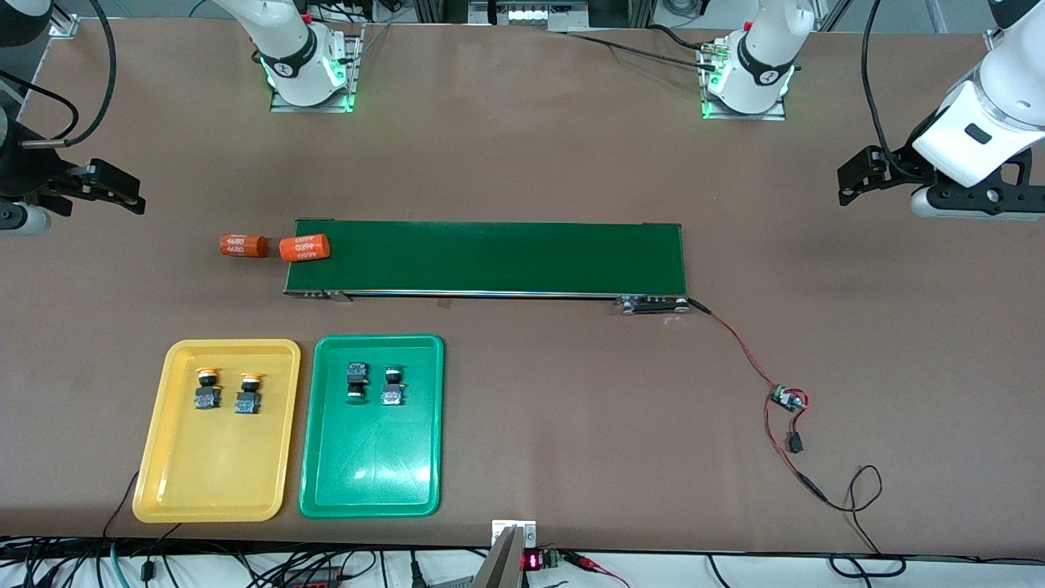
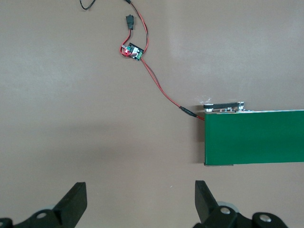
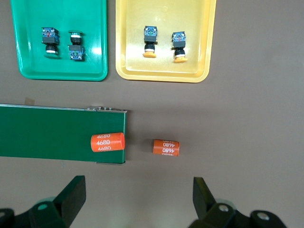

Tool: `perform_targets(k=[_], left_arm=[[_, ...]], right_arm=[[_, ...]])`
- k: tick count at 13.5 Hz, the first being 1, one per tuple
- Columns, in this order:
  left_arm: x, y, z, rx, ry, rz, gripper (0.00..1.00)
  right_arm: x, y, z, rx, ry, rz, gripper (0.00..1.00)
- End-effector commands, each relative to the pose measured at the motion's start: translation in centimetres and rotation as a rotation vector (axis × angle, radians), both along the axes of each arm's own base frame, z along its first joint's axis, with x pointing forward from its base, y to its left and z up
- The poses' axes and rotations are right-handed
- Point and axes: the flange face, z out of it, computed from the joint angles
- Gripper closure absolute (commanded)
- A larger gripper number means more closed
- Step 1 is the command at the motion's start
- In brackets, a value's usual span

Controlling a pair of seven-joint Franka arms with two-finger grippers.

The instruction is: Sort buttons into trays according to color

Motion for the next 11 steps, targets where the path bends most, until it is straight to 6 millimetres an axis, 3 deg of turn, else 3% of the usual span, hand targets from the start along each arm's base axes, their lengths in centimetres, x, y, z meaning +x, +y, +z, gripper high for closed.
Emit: perform_targets(k=[1,11], left_arm=[[0.24,-0.26,0.56,-0.025,0.009,-0.019,0.0],[0.19,-0.26,0.64,-0.025,0.007,-0.019,0.0]], right_arm=[[-0.48,0.08,0.43,0.001,0.004,-0.006,0.0],[-0.35,0.39,0.52,0.014,-0.008,-0.002,0.0]])
